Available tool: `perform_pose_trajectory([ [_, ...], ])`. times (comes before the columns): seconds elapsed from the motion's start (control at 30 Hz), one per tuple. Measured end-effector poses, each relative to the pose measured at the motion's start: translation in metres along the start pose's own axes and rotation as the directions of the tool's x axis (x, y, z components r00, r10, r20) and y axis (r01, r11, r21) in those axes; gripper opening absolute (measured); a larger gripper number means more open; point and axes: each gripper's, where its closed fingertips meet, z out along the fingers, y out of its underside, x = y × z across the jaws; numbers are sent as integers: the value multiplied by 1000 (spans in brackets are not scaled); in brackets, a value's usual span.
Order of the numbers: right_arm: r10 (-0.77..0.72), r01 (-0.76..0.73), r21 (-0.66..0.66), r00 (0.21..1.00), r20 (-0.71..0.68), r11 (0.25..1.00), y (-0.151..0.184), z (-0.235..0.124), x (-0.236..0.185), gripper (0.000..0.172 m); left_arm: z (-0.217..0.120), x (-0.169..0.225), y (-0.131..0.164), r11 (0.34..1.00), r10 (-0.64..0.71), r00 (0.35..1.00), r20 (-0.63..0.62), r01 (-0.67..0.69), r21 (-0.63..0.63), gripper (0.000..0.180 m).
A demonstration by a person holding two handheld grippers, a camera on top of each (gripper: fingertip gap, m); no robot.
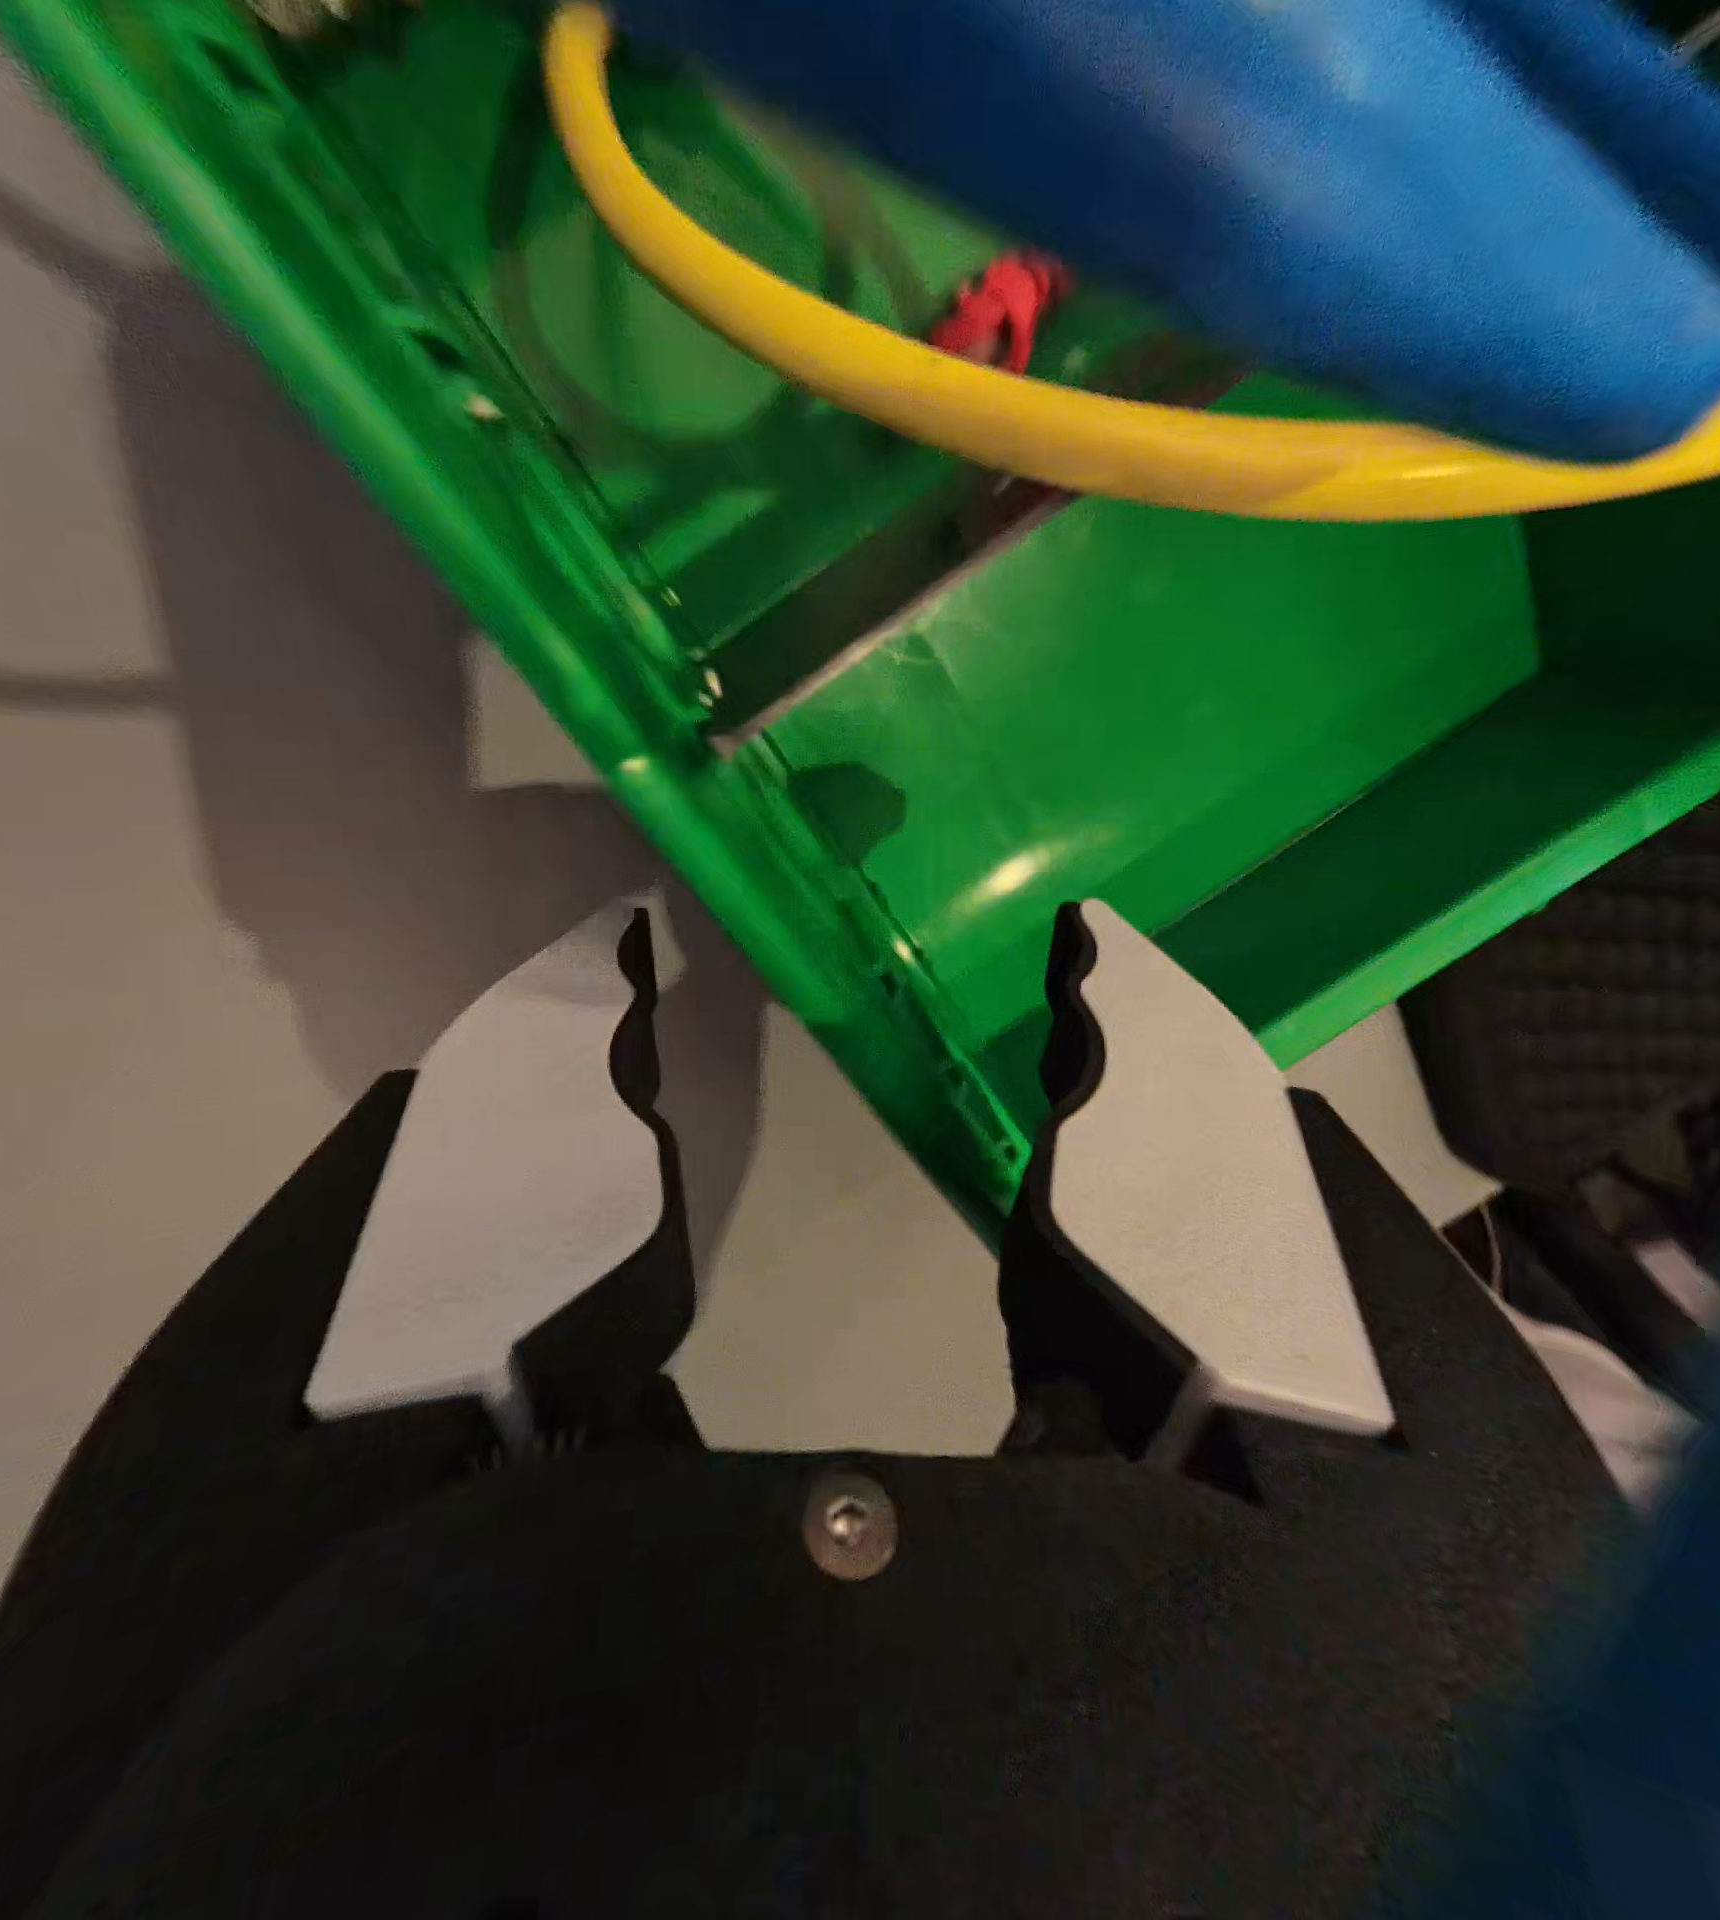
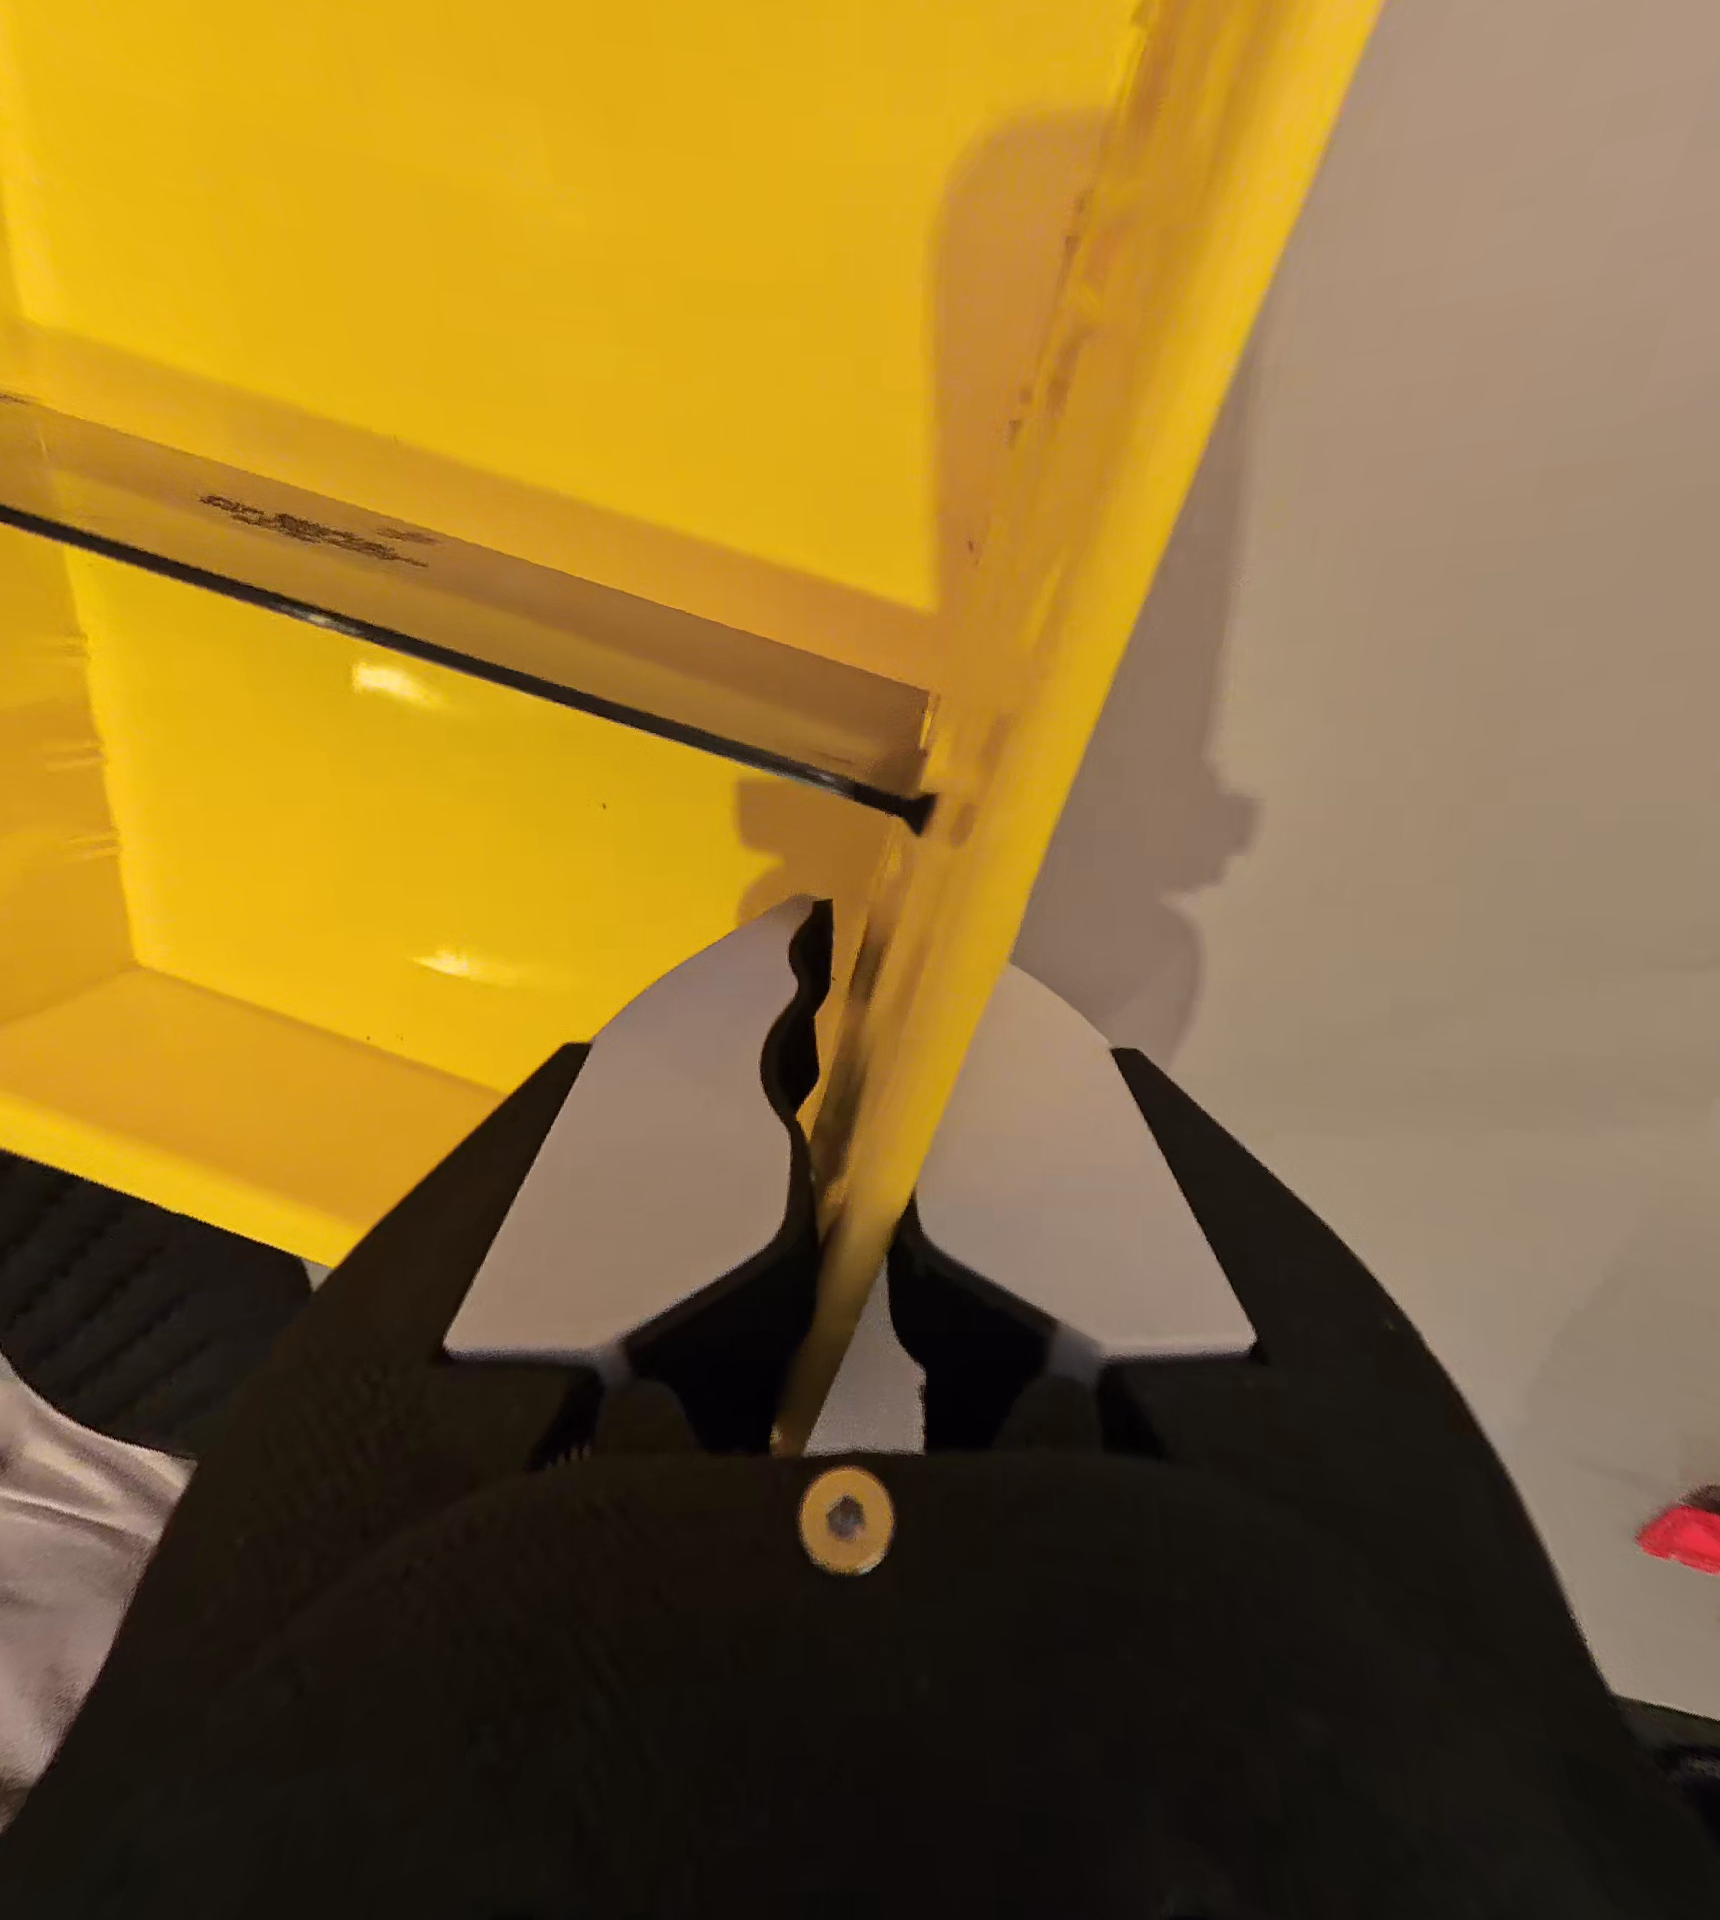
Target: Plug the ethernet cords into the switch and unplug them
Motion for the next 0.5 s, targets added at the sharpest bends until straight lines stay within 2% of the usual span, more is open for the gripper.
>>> perform_pose_trajectory([
  [0.07,-13,13,0,1000,-10,1000,1,0,-2,8,10,3,13,992,31,999,12,-30,-121,46],
  [0.13,-22,22,14,1000,-9,1000,1,1,-6,8,12,-6,14,985,86,990,114,-68,-161,46],
  [0.2,-39,39,24,999,-12,999,3,1,-11,9,10,-11,12,977,91,990,104,-69,-200,30],
  [0.3,-53,53,25,999,-7,998,6,2,-16,9,6,-24,9,984,25,998,49,-16,-178,7],
  [0.4,-53,53,20,999,-5,998,8,2,-17,9,-2,-49,13,990,-8,1000,14,9,-139,5],
  [0.5,-50,50,13,999,-7,999,8,2,-17,9,-11,-74,25,992,-98,993,-59,92,-90,9],
])
